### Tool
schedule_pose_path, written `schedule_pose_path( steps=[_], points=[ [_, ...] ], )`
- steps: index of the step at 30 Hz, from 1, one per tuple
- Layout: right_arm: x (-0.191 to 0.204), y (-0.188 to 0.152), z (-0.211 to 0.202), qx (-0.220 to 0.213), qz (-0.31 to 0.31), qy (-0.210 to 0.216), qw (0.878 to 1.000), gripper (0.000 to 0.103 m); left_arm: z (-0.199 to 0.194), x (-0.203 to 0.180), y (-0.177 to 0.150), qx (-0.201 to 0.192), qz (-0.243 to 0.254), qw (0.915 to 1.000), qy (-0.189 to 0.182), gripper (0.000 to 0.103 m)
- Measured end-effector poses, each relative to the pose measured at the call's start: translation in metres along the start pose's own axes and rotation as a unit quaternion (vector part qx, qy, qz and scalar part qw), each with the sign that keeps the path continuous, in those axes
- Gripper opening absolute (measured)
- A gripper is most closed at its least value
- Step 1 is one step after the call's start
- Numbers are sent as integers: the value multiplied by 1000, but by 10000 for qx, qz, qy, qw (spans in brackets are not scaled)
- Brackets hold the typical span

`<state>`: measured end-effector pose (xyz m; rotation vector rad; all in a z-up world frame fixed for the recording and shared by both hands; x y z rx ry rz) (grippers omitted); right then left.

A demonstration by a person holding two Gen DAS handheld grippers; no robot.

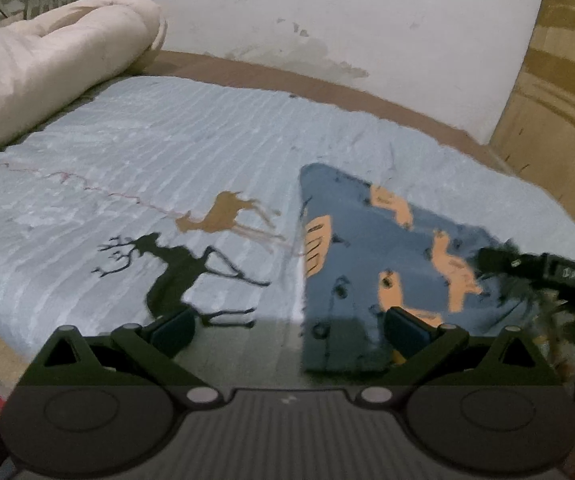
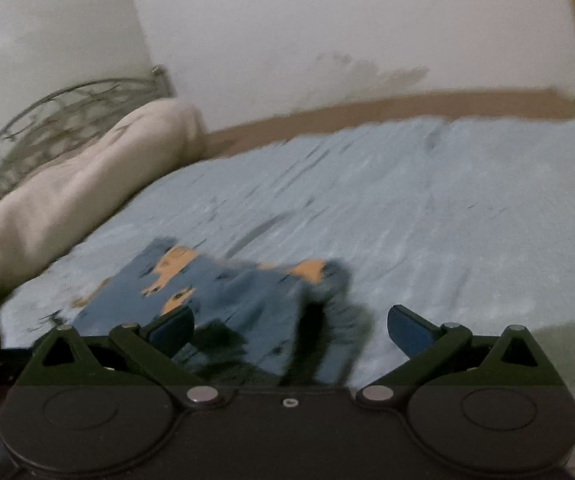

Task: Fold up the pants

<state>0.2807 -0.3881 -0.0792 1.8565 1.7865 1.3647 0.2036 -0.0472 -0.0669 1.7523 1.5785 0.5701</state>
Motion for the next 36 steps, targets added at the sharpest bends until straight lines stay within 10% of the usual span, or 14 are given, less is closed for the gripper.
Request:
schedule_pose_path(
  steps=[16, 36],
  points=[
    [-26, -1, 15, 38, 944, 1239, 9878, 102, 19, -25, 0, 82, 379, 9989, -276, 102],
    [-26, -2, 17, 18, 1053, 1119, 9881, 91, 16, -22, -1, 48, 292, 9991, -308, 102]
  ],
)
Point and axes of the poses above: each gripper's, at about its wrist camera, not at the fingertips, and z roughly the way its jaws point, x to its left, y to its top, the point moved 2 cm from there along z, roughly the way its jaws point, and after that the axes turned 9 degrees about z, right-handed, at the moved point
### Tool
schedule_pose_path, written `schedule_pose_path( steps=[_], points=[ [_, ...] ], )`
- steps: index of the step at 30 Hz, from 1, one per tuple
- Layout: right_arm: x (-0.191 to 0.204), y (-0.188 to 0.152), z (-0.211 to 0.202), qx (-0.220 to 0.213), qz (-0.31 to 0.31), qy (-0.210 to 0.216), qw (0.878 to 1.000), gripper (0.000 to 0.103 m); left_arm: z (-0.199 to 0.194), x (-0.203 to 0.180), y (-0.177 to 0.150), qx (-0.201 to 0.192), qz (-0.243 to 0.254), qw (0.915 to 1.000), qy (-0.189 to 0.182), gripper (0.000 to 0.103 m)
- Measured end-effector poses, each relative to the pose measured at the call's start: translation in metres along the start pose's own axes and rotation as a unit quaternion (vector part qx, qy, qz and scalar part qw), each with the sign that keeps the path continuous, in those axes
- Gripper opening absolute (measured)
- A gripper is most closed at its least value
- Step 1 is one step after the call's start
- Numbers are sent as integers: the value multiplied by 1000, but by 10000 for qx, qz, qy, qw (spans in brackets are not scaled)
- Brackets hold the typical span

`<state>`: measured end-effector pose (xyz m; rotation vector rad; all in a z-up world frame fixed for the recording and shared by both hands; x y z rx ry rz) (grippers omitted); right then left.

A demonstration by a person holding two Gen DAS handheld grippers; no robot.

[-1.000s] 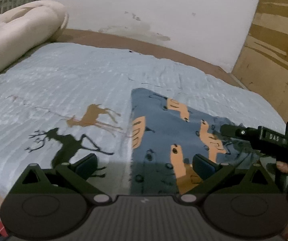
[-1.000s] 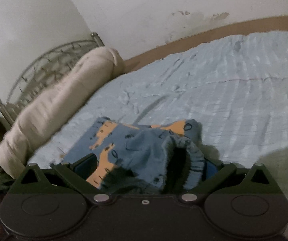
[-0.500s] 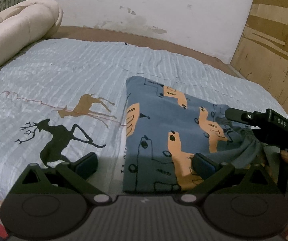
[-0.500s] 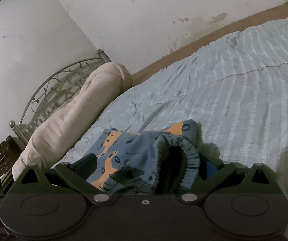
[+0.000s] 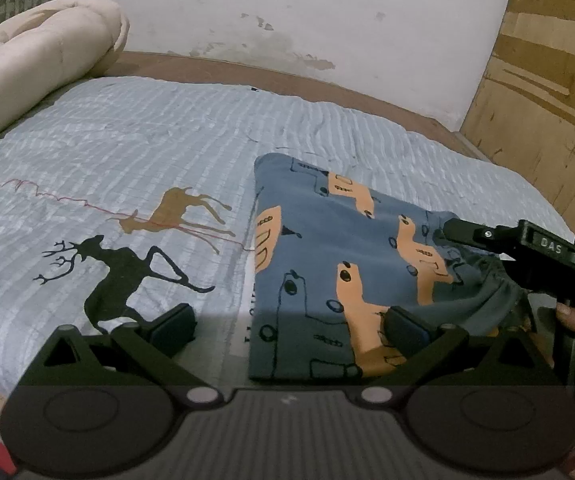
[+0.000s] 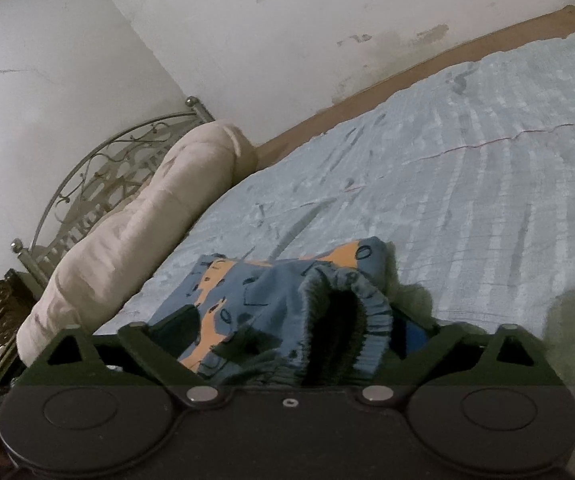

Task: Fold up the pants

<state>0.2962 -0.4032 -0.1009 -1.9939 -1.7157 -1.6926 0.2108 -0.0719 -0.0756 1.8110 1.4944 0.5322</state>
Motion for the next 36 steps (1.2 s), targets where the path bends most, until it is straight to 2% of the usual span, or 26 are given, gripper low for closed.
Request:
schedule_pose_path(
  steps=[1, 3, 6, 12, 29, 36],
  points=[
    [-1, 0, -1, -31, 24, -24, 10000, 89, -1, 0, 0, -4, -6, 10000, -1, 102],
    [-4, 0, -2, -102, 96, -94, 9999, 75, -2, 1, 1, -12, -49, 10000, -9, 102],
    [-9, 0, -4, -167, 196, -157, 9995, 63, -3, 3, 3, -26, -120, 9999, -30, 102],
    [-12, 0, -5, -214, 271, -151, 9993, 52, -7, 8, 5, -73, -252, 9997, -30, 84],
    [-14, -1, -8, -258, 287, -116, 9992, 49, -5, 5, 5, -4, -358, 9991, -231, 29],
    [-8, -3, -7, -288, 180, -234, 9991, 42, -5, 5, 5, -51, -401, 9989, -242, 14]
  ],
)
Point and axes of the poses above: each gripper's, at about its wrist camera, not at the fingertips, and z roughly the way its jaws point, x to its left, y to its top, the point moved 2 cm from there along z, roughly the way its jaws point, and after that the axes turned 9 degrees about z, right-handed, at the moved point
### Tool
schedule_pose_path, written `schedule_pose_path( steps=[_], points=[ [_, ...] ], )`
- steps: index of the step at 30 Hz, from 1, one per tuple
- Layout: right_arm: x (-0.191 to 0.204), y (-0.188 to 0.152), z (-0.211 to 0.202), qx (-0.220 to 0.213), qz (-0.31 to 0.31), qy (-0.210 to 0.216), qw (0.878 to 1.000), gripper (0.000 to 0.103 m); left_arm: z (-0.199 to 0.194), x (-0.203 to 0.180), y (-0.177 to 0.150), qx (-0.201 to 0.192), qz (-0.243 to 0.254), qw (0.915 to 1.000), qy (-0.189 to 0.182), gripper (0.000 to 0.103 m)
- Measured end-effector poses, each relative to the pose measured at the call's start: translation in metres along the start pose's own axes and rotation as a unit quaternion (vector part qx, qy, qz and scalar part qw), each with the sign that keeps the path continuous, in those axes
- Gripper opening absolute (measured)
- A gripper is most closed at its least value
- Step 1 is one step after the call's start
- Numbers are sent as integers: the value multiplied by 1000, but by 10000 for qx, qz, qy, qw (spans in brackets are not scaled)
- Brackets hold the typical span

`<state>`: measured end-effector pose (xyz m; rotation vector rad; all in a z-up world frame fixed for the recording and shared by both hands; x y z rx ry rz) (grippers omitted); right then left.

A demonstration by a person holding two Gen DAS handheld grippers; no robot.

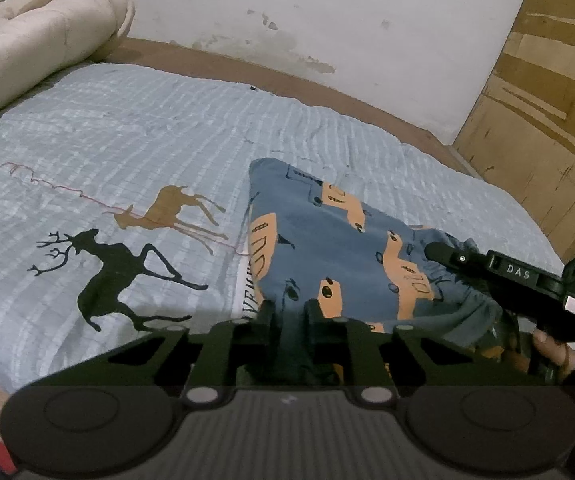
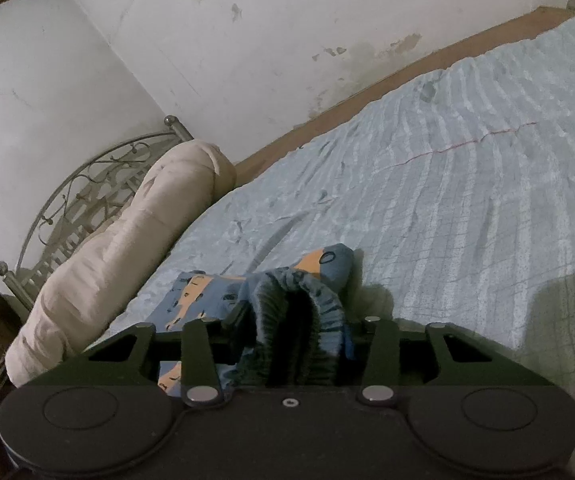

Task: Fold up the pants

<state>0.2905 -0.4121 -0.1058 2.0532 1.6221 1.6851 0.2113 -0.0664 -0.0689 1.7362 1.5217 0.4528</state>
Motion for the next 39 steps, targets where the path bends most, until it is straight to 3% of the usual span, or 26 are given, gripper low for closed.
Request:
schedule_pose_path(
  steps=[5, 13, 23, 27, 33, 37, 39],
  points=[
    [19, -7, -4, -182, -495, -262, 9983, 33, -5, -1, 9, -73, 47, 10000, -10, 6],
    [53, -9, -11, -493, -1055, -556, 9916, 26, -17, -5, 39, -462, 399, 9981, -61, 5],
    [110, 4, 21, -955, -1215, -255, 9877, 25, -15, 36, 80, -1186, 284, 9893, 807, 5],
    [127, 12, 60, -978, -1188, -341, 9875, 25, 4, 55, 85, -1047, 111, 9879, 1143, 5],
    [135, 12, 112, -433, -1336, -688, 9877, 25, 29, 66, 80, -658, 71, 9881, 1387, 5],
    [129, 7, 118, -378, -1183, -935, 9878, 26, 28, 71, 75, -553, 10, 9890, 1375, 7],
    [124, 5, 117, -355, -1120, -1004, 9880, 36, 28, 74, 74, -481, -30, 9895, 1362, 11]
  ],
)
Point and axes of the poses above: each gripper's, at about its wrist camera, not at the fingertips, and z roughly the way its jaws point, x to its left, y to its top, the point moved 2 cm from there along z, roughly the way its jaws point, and after that the axes turned 9 degrees about z, right-handed, at the moved point
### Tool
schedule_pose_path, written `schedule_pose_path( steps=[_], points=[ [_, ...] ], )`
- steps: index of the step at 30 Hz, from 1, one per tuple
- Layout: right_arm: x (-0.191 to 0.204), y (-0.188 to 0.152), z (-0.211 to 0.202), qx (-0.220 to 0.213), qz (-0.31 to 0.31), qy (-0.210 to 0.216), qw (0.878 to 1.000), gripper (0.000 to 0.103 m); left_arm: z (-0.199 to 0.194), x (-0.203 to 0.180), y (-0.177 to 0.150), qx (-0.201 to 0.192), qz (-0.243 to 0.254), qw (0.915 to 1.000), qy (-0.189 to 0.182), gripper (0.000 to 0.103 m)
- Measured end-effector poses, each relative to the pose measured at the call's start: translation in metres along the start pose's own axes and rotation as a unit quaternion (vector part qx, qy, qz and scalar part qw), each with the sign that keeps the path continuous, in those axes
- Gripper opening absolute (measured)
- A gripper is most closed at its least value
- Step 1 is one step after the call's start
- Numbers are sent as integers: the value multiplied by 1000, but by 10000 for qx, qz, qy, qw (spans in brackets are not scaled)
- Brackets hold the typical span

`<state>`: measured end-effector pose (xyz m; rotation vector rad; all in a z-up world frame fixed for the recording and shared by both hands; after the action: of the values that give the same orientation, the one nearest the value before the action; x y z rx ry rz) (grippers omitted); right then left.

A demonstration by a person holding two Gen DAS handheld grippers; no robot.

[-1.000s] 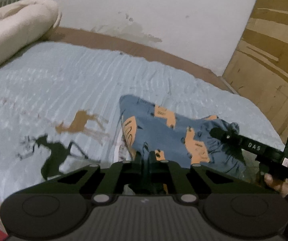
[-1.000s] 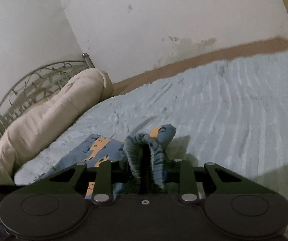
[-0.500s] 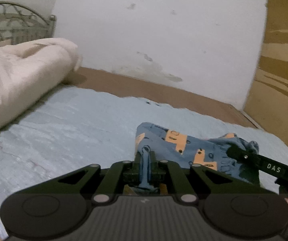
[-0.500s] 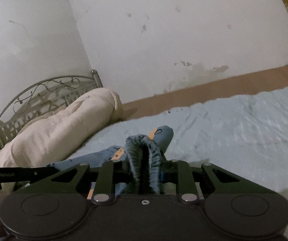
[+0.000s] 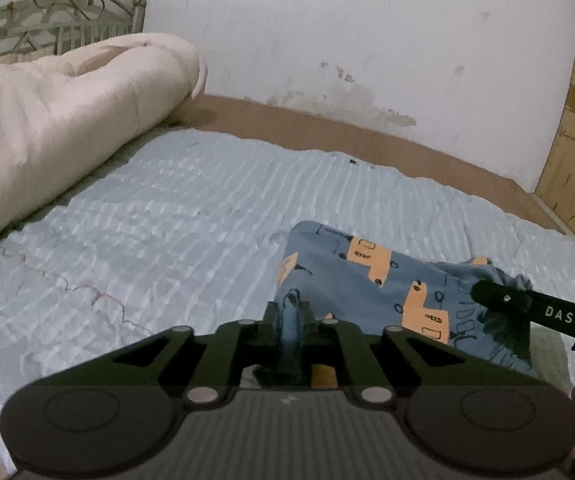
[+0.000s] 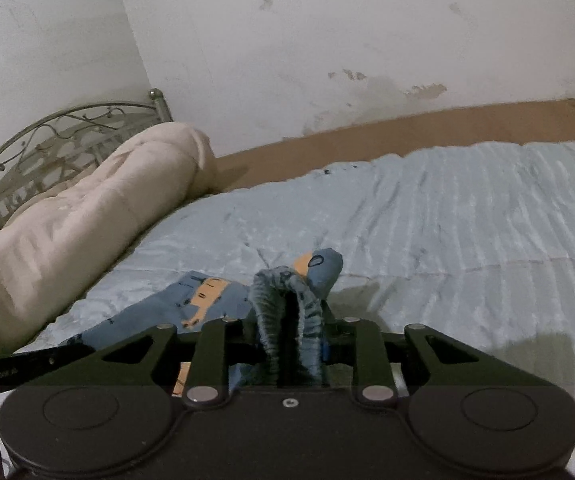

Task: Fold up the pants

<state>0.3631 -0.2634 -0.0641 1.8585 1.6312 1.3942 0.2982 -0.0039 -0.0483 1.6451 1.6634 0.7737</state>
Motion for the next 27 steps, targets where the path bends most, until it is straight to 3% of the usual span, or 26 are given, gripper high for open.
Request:
schedule_pose_path(
  steps=[1, 3, 5, 6, 11, 15, 27],
  points=[
    [-1, -1, -1, 8, -4, -62, 10000, 38, 0, 2, -1, 24, -28, 10000, -9, 13],
    [-4, -2, -4, -11, 5, -171, 9999, 45, -3, 4, -1, 40, -61, 10000, 14, 38],
    [-6, -3, -10, -53, 24, -208, 9998, 57, -10, 4, 0, -4, -82, 10000, 44, 54],
    [-6, -3, -14, -93, 10, -230, 9997, 67, -14, 3, 0, -35, -80, 10000, 32, 59],
    [-1, -5, -34, -316, -127, -313, 9989, 87, -33, -1, 2, -117, -38, 9999, -84, 86],
    [10, -6, -54, -561, -290, -282, 9976, 99, -54, 0, 4, -320, -12, 9995, -65, 101],
    [57, -19, -127, -1237, -653, -91, 9901, 102, -121, 7, -11, -740, 159, 9971, 24, 102]
  ],
)
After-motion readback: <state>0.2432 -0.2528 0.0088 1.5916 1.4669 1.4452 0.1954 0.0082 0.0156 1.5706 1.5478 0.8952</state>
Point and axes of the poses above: each gripper's, at about its wrist camera, not at the fingertips, and z roughly the way its jaws point, x to its left, y to its top, the point moved 2 cm from there along z, roughly the way its jaws point, and after that the axes turned 9 degrees about z, right-handed, at the moved point
